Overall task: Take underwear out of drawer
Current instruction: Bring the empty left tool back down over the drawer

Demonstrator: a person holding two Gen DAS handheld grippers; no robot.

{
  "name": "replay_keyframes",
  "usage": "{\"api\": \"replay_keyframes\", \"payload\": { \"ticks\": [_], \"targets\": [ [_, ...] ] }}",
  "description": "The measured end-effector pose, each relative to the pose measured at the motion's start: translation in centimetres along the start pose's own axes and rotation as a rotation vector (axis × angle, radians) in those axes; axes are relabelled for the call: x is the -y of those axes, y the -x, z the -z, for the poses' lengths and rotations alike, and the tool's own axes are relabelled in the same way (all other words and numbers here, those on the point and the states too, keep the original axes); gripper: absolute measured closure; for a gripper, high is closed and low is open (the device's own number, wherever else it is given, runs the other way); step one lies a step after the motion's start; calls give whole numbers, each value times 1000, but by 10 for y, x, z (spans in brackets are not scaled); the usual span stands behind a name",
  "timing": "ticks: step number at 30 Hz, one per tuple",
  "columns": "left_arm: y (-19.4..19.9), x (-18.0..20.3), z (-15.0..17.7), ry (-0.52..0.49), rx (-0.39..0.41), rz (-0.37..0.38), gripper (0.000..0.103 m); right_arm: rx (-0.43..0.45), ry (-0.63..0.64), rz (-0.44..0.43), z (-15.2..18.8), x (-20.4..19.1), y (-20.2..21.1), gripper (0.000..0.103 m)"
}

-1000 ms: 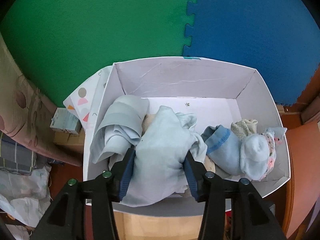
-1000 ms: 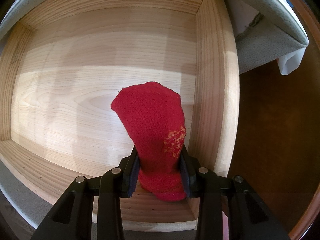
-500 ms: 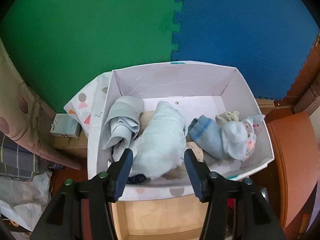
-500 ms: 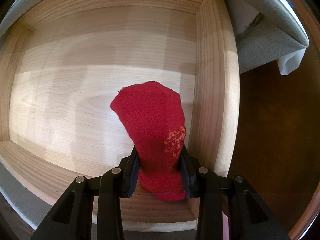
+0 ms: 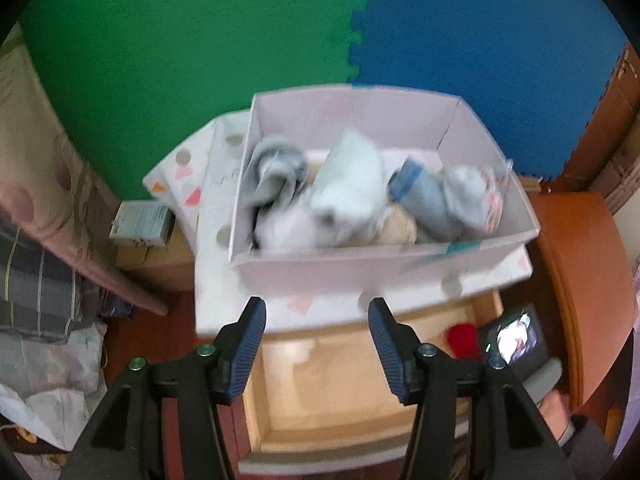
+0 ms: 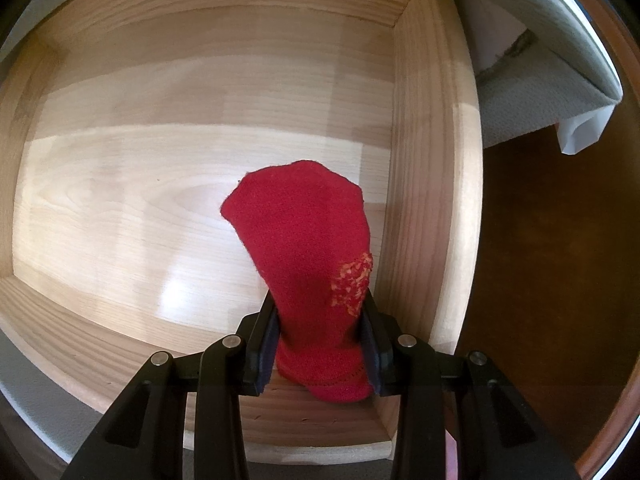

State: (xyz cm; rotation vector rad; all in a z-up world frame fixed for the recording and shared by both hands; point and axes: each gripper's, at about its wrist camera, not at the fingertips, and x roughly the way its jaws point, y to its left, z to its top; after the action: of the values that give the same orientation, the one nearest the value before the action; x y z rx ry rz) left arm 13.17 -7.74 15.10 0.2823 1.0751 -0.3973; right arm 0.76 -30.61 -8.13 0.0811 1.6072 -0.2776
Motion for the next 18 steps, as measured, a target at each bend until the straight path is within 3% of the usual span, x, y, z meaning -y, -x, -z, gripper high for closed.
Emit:
{"api": "replay_keyframes", "payload": {
  "ticks": [12,18],
  "targets": [
    [-53,-32,101,157,-45,-73,48,-37,40,52,3,-15,-12,67],
    [-84,-20,123,167,-66,-113,48,-53,53,83,-5,-30,-17,66]
  ]
}}
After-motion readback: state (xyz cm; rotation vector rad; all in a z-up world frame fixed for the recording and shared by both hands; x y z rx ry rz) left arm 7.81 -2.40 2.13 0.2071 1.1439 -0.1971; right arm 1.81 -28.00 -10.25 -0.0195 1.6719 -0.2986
